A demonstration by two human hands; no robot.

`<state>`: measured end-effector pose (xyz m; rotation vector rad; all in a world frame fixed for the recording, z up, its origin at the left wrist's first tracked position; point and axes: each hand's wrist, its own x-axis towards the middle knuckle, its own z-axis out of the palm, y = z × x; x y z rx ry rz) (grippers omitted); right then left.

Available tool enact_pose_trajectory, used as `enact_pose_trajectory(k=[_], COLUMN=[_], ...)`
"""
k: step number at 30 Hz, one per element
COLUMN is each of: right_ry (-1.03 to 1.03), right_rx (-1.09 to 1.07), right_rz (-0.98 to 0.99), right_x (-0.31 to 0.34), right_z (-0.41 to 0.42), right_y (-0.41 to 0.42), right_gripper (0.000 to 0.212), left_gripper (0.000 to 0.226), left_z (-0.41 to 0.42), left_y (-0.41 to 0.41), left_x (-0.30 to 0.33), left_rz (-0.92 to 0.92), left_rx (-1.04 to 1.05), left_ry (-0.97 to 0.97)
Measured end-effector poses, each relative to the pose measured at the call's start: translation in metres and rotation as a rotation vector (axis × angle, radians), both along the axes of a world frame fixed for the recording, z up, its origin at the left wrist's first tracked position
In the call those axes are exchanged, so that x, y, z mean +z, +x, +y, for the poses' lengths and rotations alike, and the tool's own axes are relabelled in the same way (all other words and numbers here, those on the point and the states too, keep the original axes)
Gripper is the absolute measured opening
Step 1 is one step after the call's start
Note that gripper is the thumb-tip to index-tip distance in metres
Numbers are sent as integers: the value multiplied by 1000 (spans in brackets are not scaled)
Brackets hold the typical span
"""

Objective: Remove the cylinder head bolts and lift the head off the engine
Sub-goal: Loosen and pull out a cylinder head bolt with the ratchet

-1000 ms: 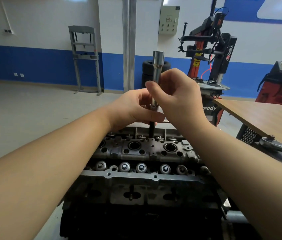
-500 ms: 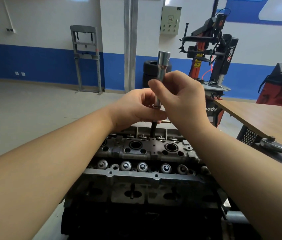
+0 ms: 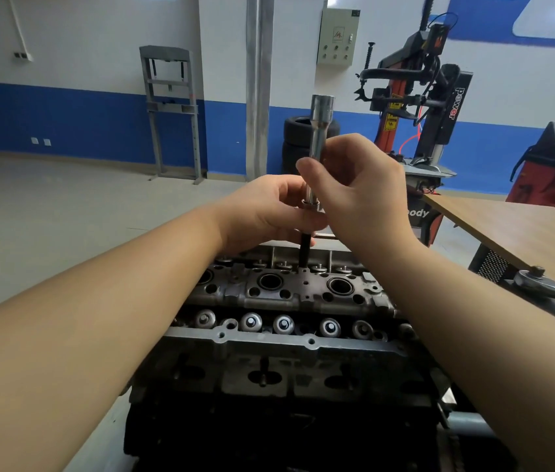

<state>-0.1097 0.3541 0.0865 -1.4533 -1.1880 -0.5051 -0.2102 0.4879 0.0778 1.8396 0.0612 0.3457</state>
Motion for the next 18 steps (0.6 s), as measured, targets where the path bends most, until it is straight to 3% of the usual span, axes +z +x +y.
enact_pose_trajectory(k=[5,8,12,18], right_ry=[-11,-2,-4,0], right_rx=[107,160,60,46], right_rz=[32,75,10,-50], right_x=[2,2,0,-2], right_z=[-3,-4,-1,-3], right_y=[0,0,0,2], right_gripper=[3,14,18,15], left_gripper=[44,36,34,38], left_z=[3,3,1,7], left_y=[-4,-3,1,-2], left_x=[0,0,-3,-3], left_rz=[21,2,-24,33], left_rx=[-151,-115,-44,-188], left_ry=[-145,-78,-50,-189])
